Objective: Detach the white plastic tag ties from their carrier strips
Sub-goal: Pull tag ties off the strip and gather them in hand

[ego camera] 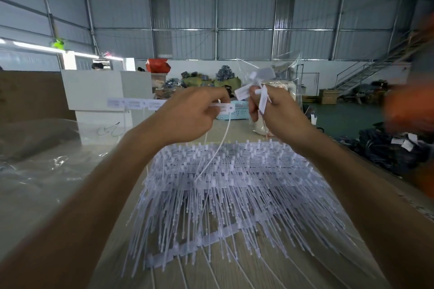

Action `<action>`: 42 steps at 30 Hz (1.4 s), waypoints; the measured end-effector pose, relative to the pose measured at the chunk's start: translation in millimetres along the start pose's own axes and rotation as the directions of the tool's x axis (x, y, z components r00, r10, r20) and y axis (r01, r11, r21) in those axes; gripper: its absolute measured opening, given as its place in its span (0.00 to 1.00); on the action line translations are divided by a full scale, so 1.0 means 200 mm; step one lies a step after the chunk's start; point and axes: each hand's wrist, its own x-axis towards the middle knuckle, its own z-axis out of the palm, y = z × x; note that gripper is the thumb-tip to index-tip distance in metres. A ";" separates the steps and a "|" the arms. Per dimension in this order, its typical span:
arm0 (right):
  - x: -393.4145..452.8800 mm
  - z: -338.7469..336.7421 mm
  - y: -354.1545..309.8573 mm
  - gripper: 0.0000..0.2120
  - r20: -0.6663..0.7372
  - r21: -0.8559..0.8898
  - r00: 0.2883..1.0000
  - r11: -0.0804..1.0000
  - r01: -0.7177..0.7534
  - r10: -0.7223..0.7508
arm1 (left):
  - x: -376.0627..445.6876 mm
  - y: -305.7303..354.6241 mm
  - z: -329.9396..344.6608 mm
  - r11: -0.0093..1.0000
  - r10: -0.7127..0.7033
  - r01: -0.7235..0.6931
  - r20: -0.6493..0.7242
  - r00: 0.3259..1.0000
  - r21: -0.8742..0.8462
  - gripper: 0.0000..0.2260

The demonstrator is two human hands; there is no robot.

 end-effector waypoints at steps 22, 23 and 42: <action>0.00 0.00 -0.03 0.11 0.032 0.508 0.981 0.842 -0.181 0.192 | -0.02 0.10 -0.11 0.981 0.030 -0.088 -0.310 0.950 -0.173 0.08; 0.00 0.00 -0.03 0.13 0.037 0.532 0.979 0.826 -0.188 0.200 | -0.02 0.11 -0.12 0.979 0.040 -0.101 -0.321 0.946 -0.176 0.07; -0.01 -0.02 -0.12 0.16 0.117 0.606 0.984 0.776 -0.176 0.132 | -0.05 0.17 -0.24 0.977 0.119 -0.177 -0.386 0.915 -0.118 0.07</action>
